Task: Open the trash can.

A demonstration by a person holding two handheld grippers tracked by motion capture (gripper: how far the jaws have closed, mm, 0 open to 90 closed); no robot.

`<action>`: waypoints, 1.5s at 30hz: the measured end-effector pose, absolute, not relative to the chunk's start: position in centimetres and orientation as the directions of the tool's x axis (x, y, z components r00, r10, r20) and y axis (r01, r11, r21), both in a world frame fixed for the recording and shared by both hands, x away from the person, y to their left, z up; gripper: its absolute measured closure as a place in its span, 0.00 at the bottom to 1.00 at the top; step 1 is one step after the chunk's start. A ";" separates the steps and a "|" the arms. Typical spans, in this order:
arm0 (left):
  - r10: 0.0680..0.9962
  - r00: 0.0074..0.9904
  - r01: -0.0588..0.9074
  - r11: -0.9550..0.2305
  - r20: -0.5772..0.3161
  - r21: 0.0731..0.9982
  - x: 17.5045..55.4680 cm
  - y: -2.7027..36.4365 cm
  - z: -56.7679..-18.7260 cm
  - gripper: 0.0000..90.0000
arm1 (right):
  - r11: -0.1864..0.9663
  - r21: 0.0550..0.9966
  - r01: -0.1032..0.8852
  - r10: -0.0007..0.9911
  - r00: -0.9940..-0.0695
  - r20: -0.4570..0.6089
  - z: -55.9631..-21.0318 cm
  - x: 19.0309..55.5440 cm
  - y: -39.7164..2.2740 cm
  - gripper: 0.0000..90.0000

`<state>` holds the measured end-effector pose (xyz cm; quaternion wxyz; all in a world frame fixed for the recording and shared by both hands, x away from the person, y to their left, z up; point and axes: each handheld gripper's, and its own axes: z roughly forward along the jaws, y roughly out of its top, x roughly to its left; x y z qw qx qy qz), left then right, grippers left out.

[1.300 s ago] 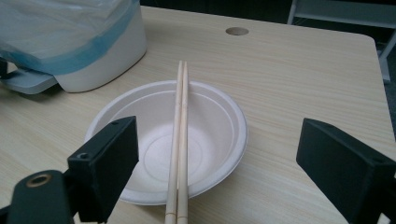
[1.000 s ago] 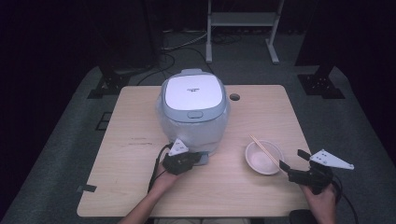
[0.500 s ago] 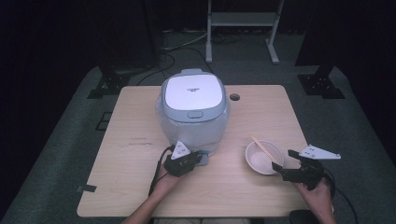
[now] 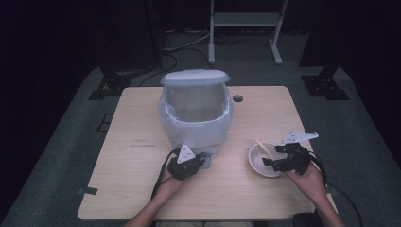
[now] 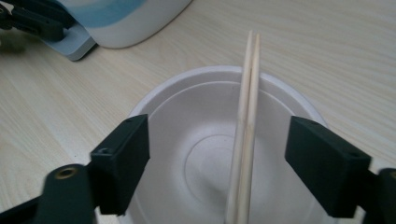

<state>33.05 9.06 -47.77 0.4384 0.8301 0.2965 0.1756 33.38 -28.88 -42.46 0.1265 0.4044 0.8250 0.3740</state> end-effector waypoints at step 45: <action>0.647 0.763 0.359 -0.433 0.007 0.827 33.3 9.1 -48.0 0.84 | 0.462 0.654 0.598 0.693 -0.704 0.154 -37.8 35.3 -28.0 0.88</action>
